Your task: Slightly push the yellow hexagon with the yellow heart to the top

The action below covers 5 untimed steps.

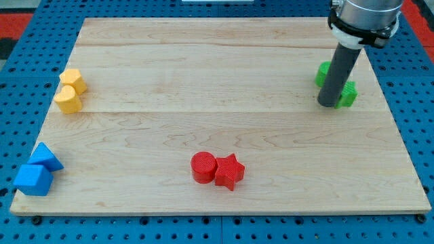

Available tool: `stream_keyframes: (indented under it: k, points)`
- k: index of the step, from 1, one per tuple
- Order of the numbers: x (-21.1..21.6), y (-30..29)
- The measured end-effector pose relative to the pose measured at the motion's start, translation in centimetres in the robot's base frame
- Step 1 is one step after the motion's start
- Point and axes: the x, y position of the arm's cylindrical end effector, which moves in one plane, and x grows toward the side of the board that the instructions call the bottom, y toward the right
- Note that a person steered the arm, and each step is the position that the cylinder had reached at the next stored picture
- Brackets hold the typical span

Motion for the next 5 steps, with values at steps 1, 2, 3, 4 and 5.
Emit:
stream_keyframes:
  k: [1,2,3,4,5]
  points:
    - [4.8,-6.8]
    - [7.7,-11.2]
    - [7.1,-17.7]
    - [5.7,-23.2]
    - [5.7,-30.3]
